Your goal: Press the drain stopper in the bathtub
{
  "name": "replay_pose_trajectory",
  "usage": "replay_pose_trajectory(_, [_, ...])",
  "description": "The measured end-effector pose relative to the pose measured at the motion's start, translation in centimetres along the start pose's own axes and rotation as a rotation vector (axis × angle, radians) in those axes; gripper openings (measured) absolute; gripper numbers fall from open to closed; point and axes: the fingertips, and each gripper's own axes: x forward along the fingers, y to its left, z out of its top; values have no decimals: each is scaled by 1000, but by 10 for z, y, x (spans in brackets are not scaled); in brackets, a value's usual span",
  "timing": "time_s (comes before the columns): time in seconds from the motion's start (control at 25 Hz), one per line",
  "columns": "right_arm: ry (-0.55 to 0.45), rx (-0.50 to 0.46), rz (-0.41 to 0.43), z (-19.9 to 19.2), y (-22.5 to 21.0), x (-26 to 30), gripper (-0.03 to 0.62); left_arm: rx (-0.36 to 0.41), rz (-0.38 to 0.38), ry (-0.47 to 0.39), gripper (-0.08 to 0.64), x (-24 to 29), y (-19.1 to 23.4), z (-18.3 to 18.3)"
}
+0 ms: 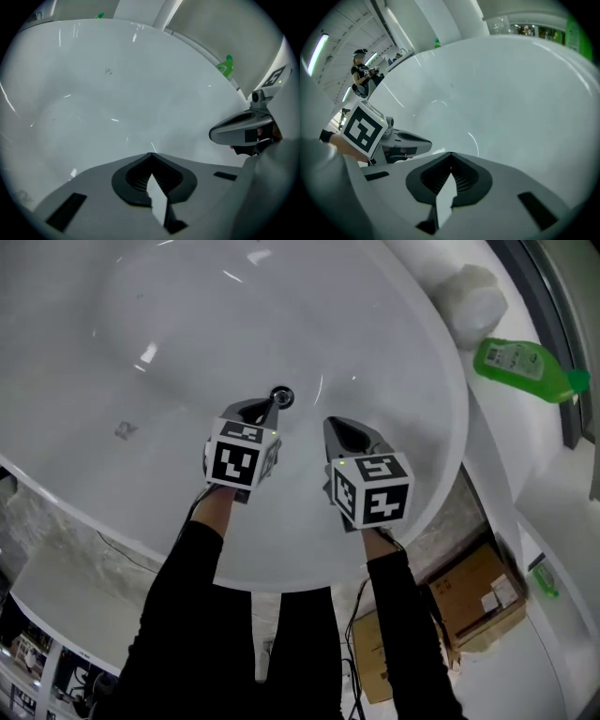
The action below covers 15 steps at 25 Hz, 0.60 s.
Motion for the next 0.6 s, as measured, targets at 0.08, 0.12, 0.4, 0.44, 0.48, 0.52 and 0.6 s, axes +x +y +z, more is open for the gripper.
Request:
replay_pose_trajectory(0.08, [30, -22, 15, -6, -3, 24, 3, -9, 5, 13, 5, 22, 9, -10])
replay_pose_trajectory(0.12, [42, -31, 23, -9, -4, 36, 2, -14, 9, 20, 5, 32, 13, -15])
replay_pose_trajectory(0.4, [111, -66, 62, -30, -14, 96, 3, -28, 30, 59, 5, 86, 28, -46])
replay_pose_trajectory(0.44, [117, -70, 63, -33, -15, 103, 3, -33, 34, 63, 5, 92, 30, -51])
replay_pose_trajectory(0.48, [125, -74, 64, -35, -17, 109, 3, -39, 39, 67, 5, 99, 33, -56])
replay_pose_trajectory(0.52, [132, -78, 64, -37, -19, 115, 3, -46, 44, 70, 5, 105, 35, -60])
replay_pose_trajectory(0.6, [145, -88, 63, -42, -24, 126, 3, -62, 55, 78, 5, 119, 40, -69])
